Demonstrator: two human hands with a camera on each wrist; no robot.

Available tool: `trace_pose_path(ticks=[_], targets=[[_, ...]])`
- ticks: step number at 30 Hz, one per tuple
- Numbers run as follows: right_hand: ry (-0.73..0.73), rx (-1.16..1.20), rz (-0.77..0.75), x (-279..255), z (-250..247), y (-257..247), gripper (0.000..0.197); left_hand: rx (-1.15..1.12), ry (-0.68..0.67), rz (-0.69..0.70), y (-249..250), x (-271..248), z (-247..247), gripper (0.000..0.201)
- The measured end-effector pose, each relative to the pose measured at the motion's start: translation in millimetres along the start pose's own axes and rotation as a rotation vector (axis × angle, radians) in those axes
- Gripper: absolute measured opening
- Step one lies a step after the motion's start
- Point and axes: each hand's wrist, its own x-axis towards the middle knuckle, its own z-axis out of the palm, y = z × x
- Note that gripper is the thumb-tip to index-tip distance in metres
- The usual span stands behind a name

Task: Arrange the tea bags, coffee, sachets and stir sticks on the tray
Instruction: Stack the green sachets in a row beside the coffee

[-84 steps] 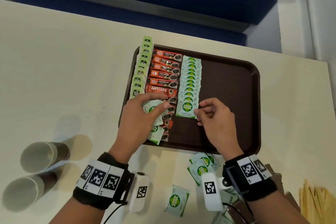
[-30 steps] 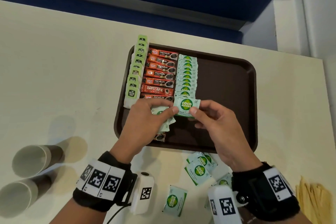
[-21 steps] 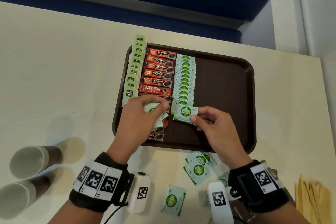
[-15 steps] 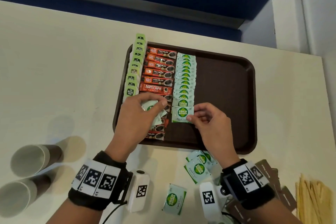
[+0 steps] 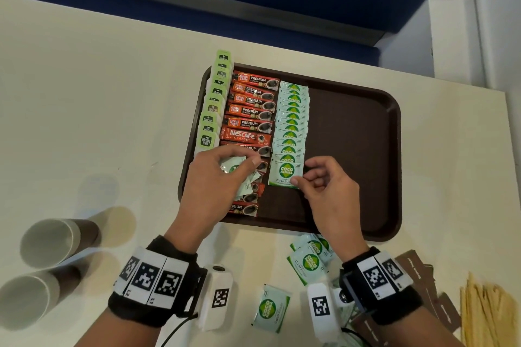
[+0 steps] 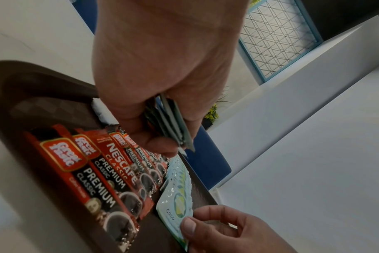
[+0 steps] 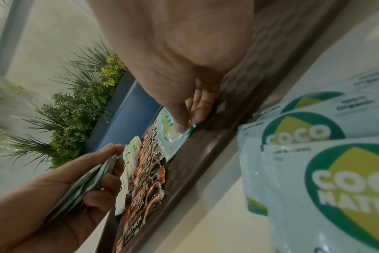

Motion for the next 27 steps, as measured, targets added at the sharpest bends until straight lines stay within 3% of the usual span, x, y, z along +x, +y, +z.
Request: trace_pose_path(ticks=[14, 20, 24, 27], targets=[[0.055, 0.038, 0.004, -10, -6, -17, 0.024, -0.075, -0.005, -0.031, 2, 0, 7, 0.013], [-0.256, 0.305, 0.103, -27, -6, -59, 0.037, -0.175, -0.13, -0.024, 10, -2, 19, 0.028], [-0.264, 0.322, 0.128, -22, -4, -63, 0.031, -0.353, -0.238, -0.131, 16, -1, 24, 0.032], [-0.258, 0.441, 0.19, -16, -12, -60, 0.023, -0.366, -0.268, -0.093, 12, 1, 19, 0.033]])
